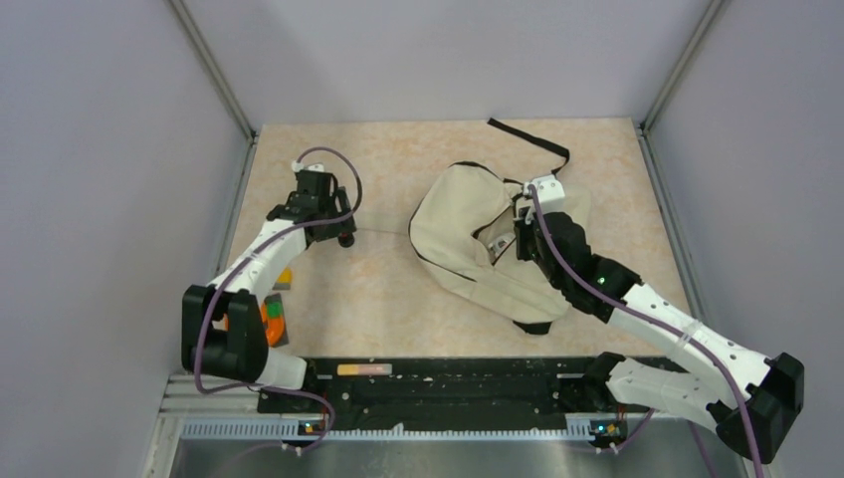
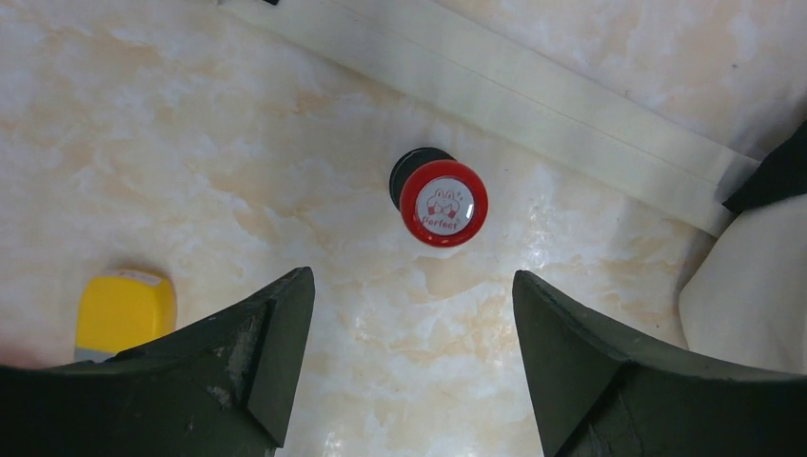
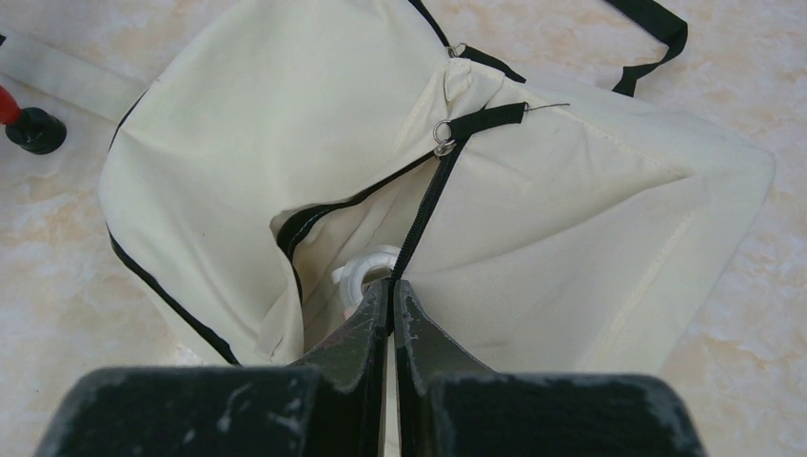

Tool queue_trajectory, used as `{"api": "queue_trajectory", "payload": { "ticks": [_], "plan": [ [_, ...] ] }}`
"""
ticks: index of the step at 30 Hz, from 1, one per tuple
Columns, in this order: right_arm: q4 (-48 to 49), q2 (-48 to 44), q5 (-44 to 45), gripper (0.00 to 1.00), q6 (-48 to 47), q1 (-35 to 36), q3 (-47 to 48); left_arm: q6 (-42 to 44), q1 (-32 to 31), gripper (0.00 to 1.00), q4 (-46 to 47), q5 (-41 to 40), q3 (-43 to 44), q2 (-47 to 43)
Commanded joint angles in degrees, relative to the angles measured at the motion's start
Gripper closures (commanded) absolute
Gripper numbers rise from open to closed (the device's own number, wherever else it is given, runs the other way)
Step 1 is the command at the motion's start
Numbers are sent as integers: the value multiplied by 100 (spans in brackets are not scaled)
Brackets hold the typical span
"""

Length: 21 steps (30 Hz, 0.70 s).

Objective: Pack the student bag
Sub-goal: Pick up the stationery from the center of the board.

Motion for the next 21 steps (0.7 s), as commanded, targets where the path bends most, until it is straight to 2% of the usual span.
{"api": "queue_trajectory", "payload": {
  "ticks": [1, 5, 10, 14, 17, 21],
  "plan": [
    [462, -169, -99, 100, -23, 3, 52, 73, 57, 20, 760, 482, 51, 428],
    [445, -157, -102, 100, -36, 3, 63, 178, 90, 21, 936, 434, 332, 1013],
    [441, -175, -94, 100, -21, 3, 66, 216, 127, 33, 358, 201, 869, 1667],
    [499, -135, -236, 100, 15, -2, 57, 312, 122, 47, 556, 65, 700, 1684],
    [500, -82, -323, 100, 40, 3, 76, 332, 123, 64, 539, -6, 651, 1618],
    [443, -71, -288, 100, 52, 3, 109, 324, 96, 79, 461, 246, 503, 1188]
  ]
}}
